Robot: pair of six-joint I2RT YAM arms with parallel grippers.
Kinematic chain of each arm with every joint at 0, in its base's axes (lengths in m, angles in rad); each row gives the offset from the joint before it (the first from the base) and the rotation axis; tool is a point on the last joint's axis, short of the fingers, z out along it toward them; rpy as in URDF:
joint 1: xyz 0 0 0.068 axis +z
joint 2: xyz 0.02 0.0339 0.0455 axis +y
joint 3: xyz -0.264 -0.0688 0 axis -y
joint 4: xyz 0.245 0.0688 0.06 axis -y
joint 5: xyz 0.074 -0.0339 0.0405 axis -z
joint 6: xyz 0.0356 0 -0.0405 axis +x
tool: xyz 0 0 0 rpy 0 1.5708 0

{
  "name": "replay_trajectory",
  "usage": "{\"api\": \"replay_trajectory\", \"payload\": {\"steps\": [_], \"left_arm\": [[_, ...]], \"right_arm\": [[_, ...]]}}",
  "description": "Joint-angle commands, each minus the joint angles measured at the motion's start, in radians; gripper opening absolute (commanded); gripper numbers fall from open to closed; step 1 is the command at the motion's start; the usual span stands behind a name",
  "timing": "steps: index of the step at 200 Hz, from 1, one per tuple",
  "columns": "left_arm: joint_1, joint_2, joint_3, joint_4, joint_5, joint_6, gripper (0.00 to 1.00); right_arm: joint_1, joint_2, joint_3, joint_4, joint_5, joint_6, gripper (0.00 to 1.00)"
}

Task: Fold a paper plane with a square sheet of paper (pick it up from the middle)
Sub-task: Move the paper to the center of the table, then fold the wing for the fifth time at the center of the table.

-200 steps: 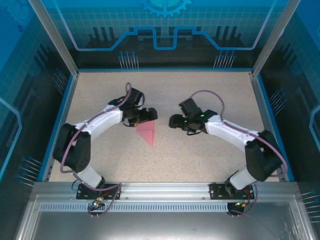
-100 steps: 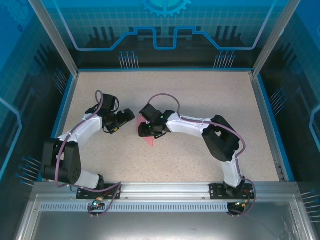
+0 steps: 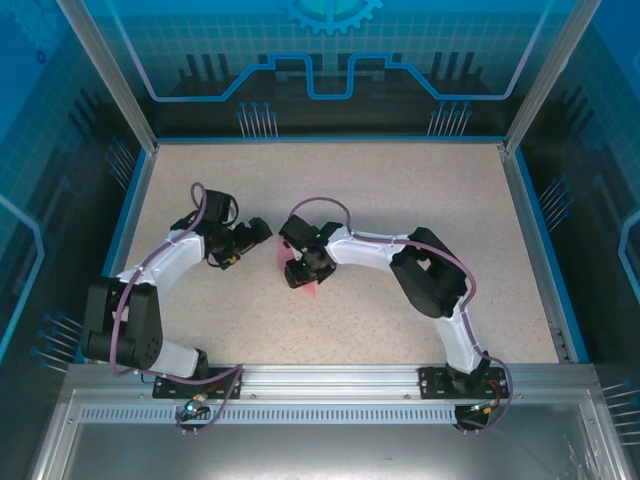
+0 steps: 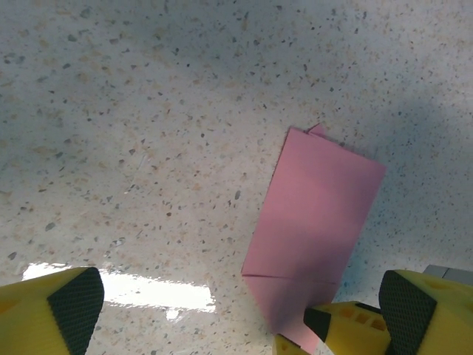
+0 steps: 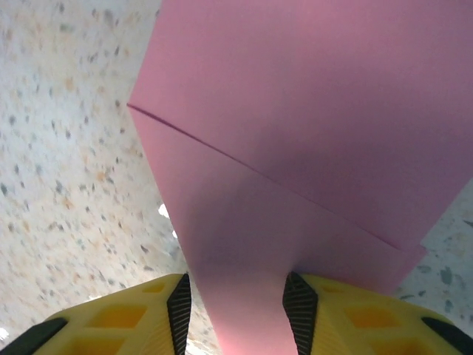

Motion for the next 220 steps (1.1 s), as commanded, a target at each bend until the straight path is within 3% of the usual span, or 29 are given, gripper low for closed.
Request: {"api": "replay_trajectory", "payload": {"steps": [1,34,57,79,117,188,220], "left_arm": [[0.008,-0.030,-0.034,0.034,0.048,0.010,0.99],[0.003,-0.047,-0.067,0.083,0.094,0.005,0.99],[-0.012,-0.055,-0.082,0.100,0.116,-0.007,0.99],[-0.032,-0.062,-0.098,0.107,0.123,-0.028,0.99],[-0.057,-0.087,-0.159,0.169,0.159,-0.088,0.99],[-0.119,-0.066,-0.190,0.201,0.209,-0.144,0.98],[-0.145,-0.034,-0.189,0.214,0.243,-0.170,0.91]], "right_arm": [[-0.033,-0.057,-0.131,-0.077,-0.050,-0.188,0.44],[-0.075,-0.186,-0.215,-0.031,-0.085,-0.215,0.45],[-0.084,-0.287,-0.250,0.079,-0.132,-0.102,0.47],[-0.097,-0.344,-0.296,0.164,-0.077,0.070,0.47],[-0.108,-0.323,-0.389,0.335,-0.112,0.271,0.47],[-0.131,-0.240,-0.402,0.374,-0.113,0.342,0.44],[-0.156,-0.234,-0.463,0.450,-0.153,0.372,0.43]]}}
